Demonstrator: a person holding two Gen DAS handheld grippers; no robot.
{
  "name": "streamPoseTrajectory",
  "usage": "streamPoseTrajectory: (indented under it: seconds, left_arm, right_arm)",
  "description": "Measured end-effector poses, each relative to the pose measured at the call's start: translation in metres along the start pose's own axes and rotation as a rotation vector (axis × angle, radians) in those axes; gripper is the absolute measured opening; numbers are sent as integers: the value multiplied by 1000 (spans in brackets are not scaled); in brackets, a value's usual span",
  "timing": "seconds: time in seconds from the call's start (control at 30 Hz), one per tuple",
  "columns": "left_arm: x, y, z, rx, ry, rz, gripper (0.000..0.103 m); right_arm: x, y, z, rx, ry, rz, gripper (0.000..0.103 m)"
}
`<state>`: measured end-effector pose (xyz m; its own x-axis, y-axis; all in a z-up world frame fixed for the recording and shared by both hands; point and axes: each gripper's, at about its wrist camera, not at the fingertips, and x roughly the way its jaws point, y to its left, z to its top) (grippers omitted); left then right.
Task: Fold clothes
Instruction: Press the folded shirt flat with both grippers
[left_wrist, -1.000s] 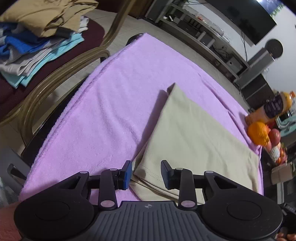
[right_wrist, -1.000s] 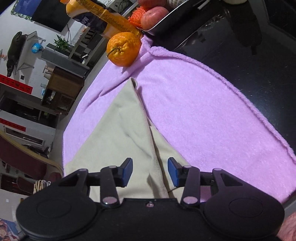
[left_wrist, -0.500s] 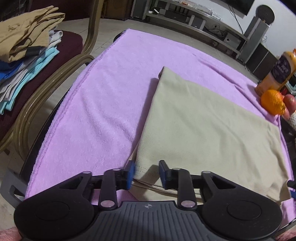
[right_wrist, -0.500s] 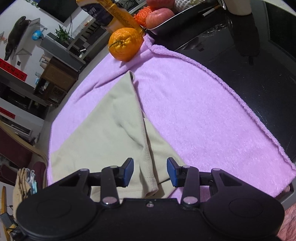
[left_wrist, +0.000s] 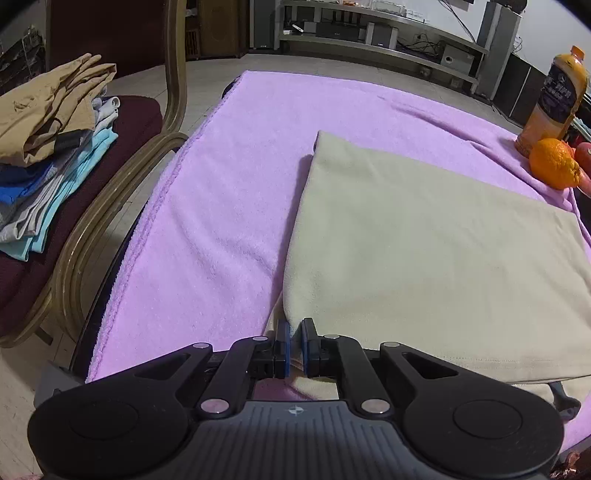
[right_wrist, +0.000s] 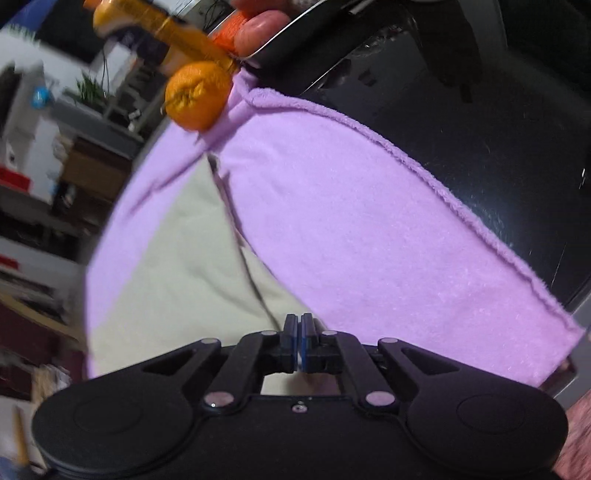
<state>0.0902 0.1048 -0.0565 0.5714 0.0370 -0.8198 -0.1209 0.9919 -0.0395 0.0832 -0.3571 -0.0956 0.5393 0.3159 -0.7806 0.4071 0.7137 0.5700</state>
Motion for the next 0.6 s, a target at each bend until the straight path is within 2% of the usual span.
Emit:
streamPoseTrajectory:
  seconds: [0.17,0.23,0.3,0.47,0.6]
  left_arm:
    - [-2,12,0,-56,0,-39,7]
    - [-3,10,1,-59,-1,-38,7]
    - [-2,7,1,-50,1,-31,7]
    - [-2,7,0,-48,2,-29,8]
    - [0,7,1,-51,7,-26,8]
  right_arm:
    - [-4,3,-2,-7,-10,27,8]
    - [-6,4,-3,-14,-17,34,14]
    - [-8,5,-4,-21,-24,41,17]
    - [-14,8,-6,-39,-42,58,19]
    - [-20,6,-8,-35,-61,66,33]
